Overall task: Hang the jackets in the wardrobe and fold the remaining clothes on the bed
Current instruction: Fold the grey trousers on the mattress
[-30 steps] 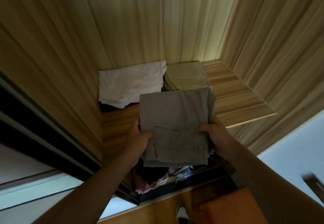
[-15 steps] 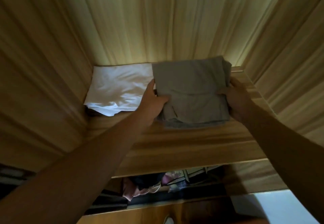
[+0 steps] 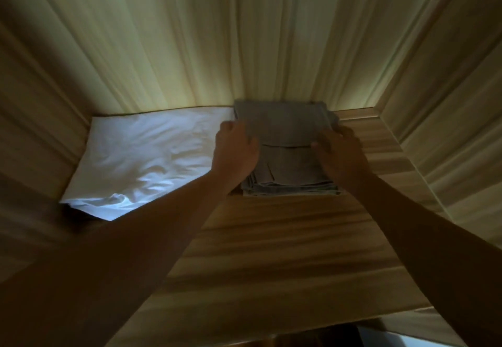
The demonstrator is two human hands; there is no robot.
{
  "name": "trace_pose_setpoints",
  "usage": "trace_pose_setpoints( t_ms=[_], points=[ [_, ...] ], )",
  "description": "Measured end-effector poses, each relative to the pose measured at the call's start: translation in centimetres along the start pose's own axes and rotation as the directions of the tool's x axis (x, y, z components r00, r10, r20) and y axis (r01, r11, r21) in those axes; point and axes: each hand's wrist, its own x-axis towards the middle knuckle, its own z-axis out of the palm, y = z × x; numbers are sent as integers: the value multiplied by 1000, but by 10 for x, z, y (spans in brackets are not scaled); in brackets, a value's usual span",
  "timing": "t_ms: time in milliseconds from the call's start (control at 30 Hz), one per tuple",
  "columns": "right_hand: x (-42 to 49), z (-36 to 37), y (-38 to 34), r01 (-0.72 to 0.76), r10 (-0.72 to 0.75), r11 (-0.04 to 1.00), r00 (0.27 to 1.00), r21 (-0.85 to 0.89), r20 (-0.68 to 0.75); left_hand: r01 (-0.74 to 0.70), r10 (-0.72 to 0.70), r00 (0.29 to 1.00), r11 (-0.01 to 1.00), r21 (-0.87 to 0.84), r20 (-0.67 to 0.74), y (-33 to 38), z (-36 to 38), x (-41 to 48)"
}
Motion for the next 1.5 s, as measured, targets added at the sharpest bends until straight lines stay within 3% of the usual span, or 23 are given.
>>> trace_pose_setpoints(
  t_ms=[67, 233, 367, 767, 900, 1033, 1133, 1267, 1300, 1400, 1500],
  points=[
    [23, 12, -5, 83, -82, 991, 997, -106, 10, -125, 103, 988, 973, 195, 117, 7, 20, 18],
    [46, 55, 6, 61, -30, 965, 992, -256, 122, -174, 55, 962, 878, 447, 266, -22, 61, 31],
    [39, 79, 18, 47, -45, 952, 999, -303, 12, -126, 31, 974, 900, 417, 226, -41, 80, 28],
    [41, 78, 16, 39, -52, 950, 998, -308, -33, -116, 81, 988, 949, 294, 129, -49, 95, 34],
    [38, 80, 18, 49, -96, 951, 985, -304, -142, -112, 81, 989, 953, 280, 122, -51, 96, 34],
    [23, 78, 8, 75, -191, 892, 956, -446, -222, -102, 60, 987, 952, 289, 152, -45, 83, 17],
    [1, 72, -1, 86, -179, 860, 974, -504, -138, -97, 36, 959, 974, 205, 282, -50, 61, -26],
    [-47, 57, -18, 152, -130, 917, 988, -368, 84, -160, 66, 903, 969, 188, 425, -51, 7, -85],
    [-62, 52, -27, 172, -141, 945, 982, -277, 129, -165, 84, 919, 969, 184, 385, -51, -10, -102],
    [-118, 39, -61, 277, -259, 961, 926, -28, 273, -5, -33, 977, 984, 179, 212, -56, -63, -163],
    [-170, 36, -89, 365, -346, 930, 846, 33, 405, 129, -185, 960, 959, 252, 212, -69, -100, -223]
  ],
)
